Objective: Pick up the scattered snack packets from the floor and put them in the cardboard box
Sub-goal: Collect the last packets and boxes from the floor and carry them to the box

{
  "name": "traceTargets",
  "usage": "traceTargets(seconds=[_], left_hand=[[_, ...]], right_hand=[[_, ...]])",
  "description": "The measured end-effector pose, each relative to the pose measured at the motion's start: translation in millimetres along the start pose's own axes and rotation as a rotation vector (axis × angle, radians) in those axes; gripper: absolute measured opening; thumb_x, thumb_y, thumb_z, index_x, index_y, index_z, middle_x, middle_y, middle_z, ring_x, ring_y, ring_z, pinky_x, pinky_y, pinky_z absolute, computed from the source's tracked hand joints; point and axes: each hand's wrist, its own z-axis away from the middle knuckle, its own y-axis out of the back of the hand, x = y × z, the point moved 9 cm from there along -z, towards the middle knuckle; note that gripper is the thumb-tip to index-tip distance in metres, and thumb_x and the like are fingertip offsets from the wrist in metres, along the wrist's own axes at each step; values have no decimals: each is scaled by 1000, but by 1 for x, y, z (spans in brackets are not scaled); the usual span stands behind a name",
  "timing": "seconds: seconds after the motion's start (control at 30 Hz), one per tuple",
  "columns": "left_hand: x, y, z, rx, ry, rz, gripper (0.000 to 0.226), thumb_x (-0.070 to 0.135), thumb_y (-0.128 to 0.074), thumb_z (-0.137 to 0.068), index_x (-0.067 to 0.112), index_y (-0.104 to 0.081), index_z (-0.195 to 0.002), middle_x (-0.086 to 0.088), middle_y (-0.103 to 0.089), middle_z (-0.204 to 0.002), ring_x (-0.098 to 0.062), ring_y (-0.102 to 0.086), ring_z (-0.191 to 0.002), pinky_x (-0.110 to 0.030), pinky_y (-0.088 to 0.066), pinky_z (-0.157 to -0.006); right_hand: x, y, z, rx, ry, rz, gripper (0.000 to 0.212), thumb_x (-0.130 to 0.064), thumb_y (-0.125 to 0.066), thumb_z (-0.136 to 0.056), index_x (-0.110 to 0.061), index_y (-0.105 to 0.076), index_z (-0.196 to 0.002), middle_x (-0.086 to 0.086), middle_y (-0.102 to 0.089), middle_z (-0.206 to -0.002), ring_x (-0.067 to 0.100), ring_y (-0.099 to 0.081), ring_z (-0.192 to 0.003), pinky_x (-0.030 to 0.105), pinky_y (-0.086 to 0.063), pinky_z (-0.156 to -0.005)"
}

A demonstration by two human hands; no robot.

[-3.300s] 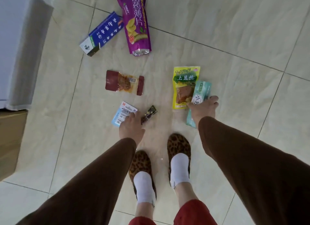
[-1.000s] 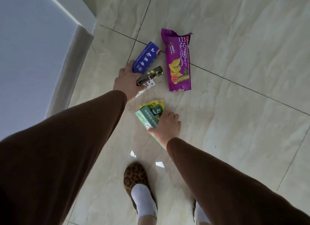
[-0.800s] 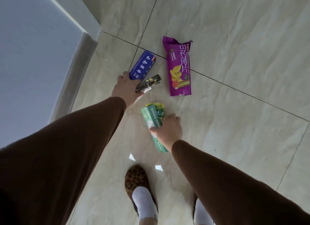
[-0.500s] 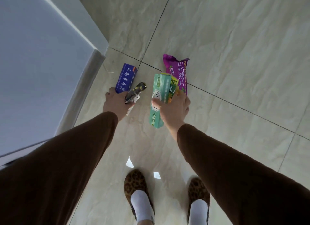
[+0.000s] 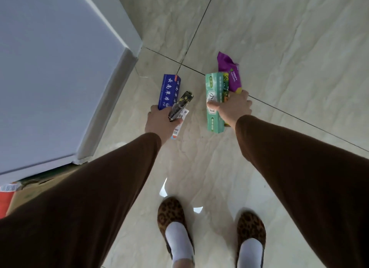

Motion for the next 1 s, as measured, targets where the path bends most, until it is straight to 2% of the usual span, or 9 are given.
traceTargets(seconds=[0.2, 0.33, 0.5, 0.63, 0.8, 0.93, 1.0], left_hand=[[12, 16, 47, -10, -2, -22, 43, 49, -67, -87, 21, -61, -120, -9, -47, -119, -28, -57, -105, -45, -55, -94], [15, 37, 102, -11, -1, -33, 41, 50, -67, -85, 22, -64, -115, -6, -47, -116, -27, -58, -101, -43, -56, -92], [2, 65, 185, 13, 20, -24, 39, 50, -68, -85, 24, -64, -113, -4, -47, -115, -24, -58, -96, -41, -57, -87], [-25, 89, 257, 53, 27, -20, 28, 49, -68, -85, 27, -63, -101, -3, -48, -110, -24, -57, -92, -39, -57, -83], [-74, 117, 348, 60, 61, 12, 23, 49, -70, -83, 29, -64, -95, 0, -48, -105, -24, -56, -90, -38, -56, -82], [-124, 140, 404, 34, 75, 39, 33, 47, -70, -86, 26, -66, -112, 0, -48, -116, -14, -55, -91, -26, -53, -76], [-155, 156, 424, 51, 70, 42, 39, 48, -70, -85, 25, -65, -117, -2, -47, -119, -14, -55, -92, -26, -53, -76]], right_hand=[[26, -12, 78, -111, -35, -207, 83, -75, -71, -70, -24, -60, -134, 10, -46, -121, 33, -51, -114, 47, -47, -105], [34, 0, 142, -106, -44, -292, 81, -79, -68, -63, -28, -62, -126, 5, -44, -121, 32, -53, -114, 50, -49, -104], [25, 10, 229, -125, -11, -333, 82, -80, -67, -61, -32, -62, -128, 3, -42, -123, 31, -51, -116, 50, -49, -105], [16, 4, 305, -145, 28, -363, 73, -74, -70, -64, -33, -66, -125, -2, -39, -120, 28, -48, -121, 48, -47, -106], [4, -17, 405, -177, 75, -303, 70, -74, -70, -65, -33, -67, -122, -5, -37, -119, 25, -46, -121, 46, -46, -107], [-17, -39, 475, -170, 92, -313, 66, -68, -74, -71, -30, -67, -125, -5, -37, -118, 25, -45, -122, 43, -45, -108], [-32, -51, 506, -151, 95, -315, 65, -64, -75, -74, -29, -66, -127, -5, -35, -117, 25, -43, -122, 39, -43, -106]])
